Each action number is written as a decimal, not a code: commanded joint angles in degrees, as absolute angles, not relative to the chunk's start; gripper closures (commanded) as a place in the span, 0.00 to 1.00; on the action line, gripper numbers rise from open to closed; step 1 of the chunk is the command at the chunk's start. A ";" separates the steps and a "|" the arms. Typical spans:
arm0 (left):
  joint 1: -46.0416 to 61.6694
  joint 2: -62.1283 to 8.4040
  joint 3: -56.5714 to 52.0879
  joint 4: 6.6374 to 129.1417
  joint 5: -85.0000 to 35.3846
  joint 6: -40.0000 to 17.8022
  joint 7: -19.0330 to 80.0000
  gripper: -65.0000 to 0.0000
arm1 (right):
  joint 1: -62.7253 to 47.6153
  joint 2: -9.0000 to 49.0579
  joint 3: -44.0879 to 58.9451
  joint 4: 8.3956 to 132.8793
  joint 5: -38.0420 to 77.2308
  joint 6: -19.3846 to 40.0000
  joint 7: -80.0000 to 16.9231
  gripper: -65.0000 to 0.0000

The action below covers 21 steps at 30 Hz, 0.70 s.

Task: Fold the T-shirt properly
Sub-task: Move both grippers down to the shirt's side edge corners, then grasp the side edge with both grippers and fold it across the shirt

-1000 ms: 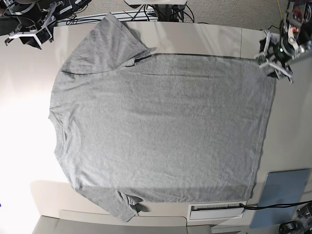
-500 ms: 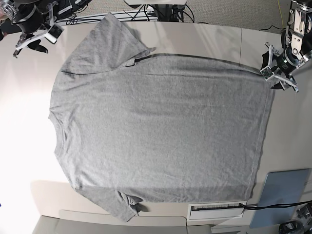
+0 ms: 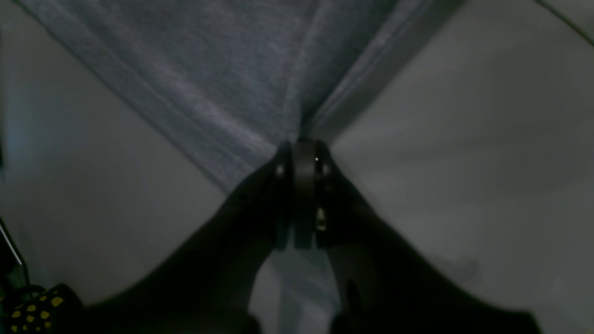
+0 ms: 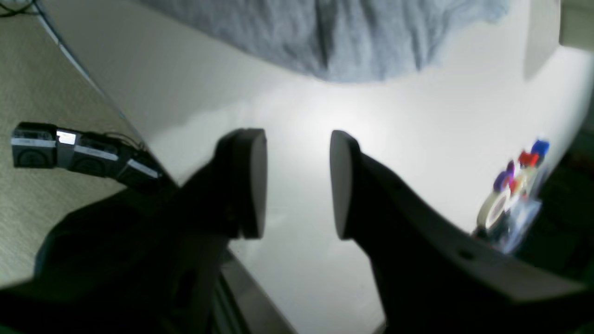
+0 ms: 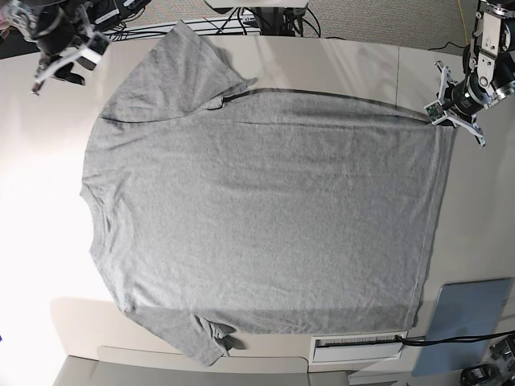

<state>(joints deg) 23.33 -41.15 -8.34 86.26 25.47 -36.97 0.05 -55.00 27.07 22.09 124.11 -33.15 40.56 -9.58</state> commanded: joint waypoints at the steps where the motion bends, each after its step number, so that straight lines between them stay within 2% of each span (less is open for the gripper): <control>1: 24.45 -41.08 -7.88 85.73 27.05 -39.72 2.48 1.00 | -54.39 28.64 20.34 123.85 -33.82 40.00 -9.04 0.65; 7: 24.45 -41.12 -7.88 85.73 27.07 -39.70 2.55 1.00 | -46.00 32.67 6.63 117.71 -36.95 40.00 -16.08 0.65; 10: 24.45 -41.12 -7.88 85.73 27.07 -39.64 2.70 1.00 | -42.87 34.28 2.61 115.77 -36.93 40.00 -16.64 0.65; 21: 24.45 -41.12 -7.88 85.73 27.07 -38.85 2.96 1.00 | -32.82 34.44 -8.47 106.89 -37.41 40.00 -16.95 0.65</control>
